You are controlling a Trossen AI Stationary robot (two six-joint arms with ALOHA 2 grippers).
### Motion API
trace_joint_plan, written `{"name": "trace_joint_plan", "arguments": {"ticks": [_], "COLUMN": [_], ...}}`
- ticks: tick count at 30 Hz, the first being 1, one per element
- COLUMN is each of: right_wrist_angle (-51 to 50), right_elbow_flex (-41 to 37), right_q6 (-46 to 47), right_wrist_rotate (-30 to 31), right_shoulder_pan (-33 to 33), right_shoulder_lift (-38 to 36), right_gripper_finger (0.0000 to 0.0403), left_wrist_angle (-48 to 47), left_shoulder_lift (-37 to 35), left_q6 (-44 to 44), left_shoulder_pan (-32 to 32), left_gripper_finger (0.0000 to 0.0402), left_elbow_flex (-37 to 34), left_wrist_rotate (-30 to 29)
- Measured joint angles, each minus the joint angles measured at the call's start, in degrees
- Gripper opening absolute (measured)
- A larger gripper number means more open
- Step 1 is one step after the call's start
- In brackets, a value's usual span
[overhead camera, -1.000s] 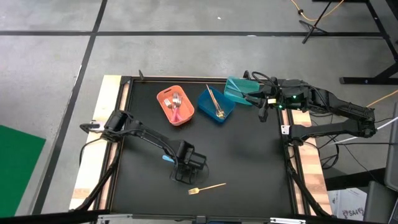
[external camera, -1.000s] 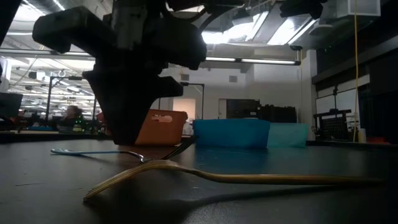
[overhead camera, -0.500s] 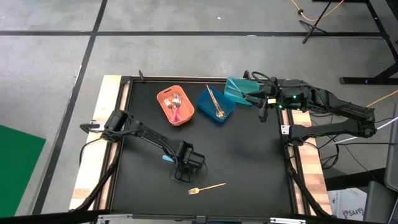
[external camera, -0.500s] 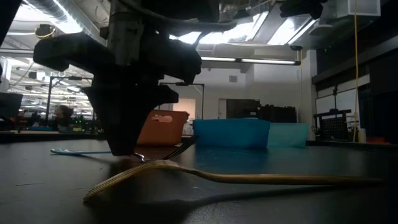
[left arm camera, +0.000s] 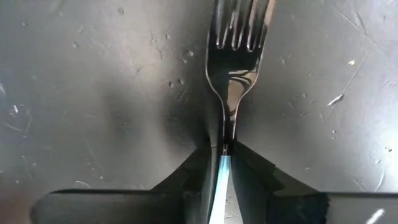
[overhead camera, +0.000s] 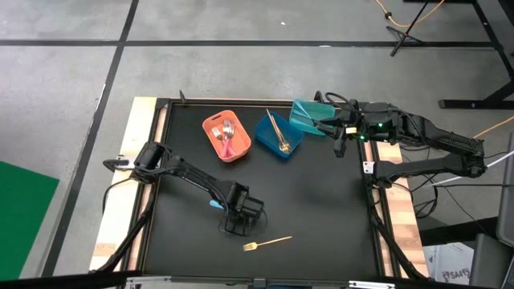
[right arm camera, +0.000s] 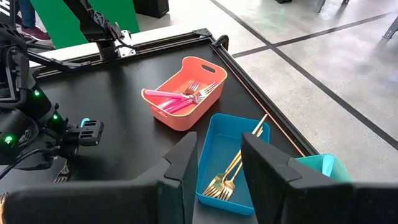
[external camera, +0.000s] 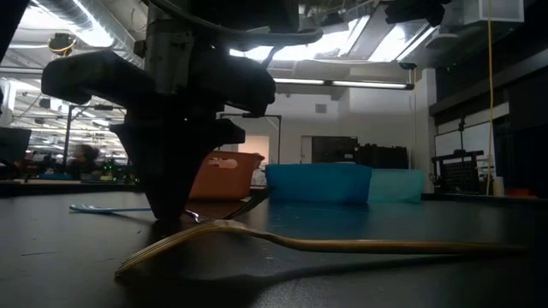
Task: Sort silverware by color (type)
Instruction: Put the blue fork into the green bin
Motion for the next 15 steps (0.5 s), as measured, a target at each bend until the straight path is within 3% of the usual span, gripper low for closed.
{"name": "trace_joint_plan", "arguments": {"ticks": [6,15], "right_wrist_angle": [0.04,0.13], "right_elbow_flex": [0.04,0.04], "right_q6": [0.01,3.69], "right_wrist_rotate": [0.00,-0.03], "right_shoulder_pan": [-0.01,0.00], "right_shoulder_lift": [0.35,4.53], "right_gripper_finger": [0.0111,0.0111], "left_wrist_angle": [-0.02,-0.13], "left_shoulder_lift": [0.00,0.11], "left_q6": [2.05,8.06], "left_shoulder_pan": [0.04,0.16], "left_gripper_finger": [0.0011,0.0007], "left_elbow_flex": [0.00,1.07], "left_wrist_rotate": [-0.81,-4.87]}}
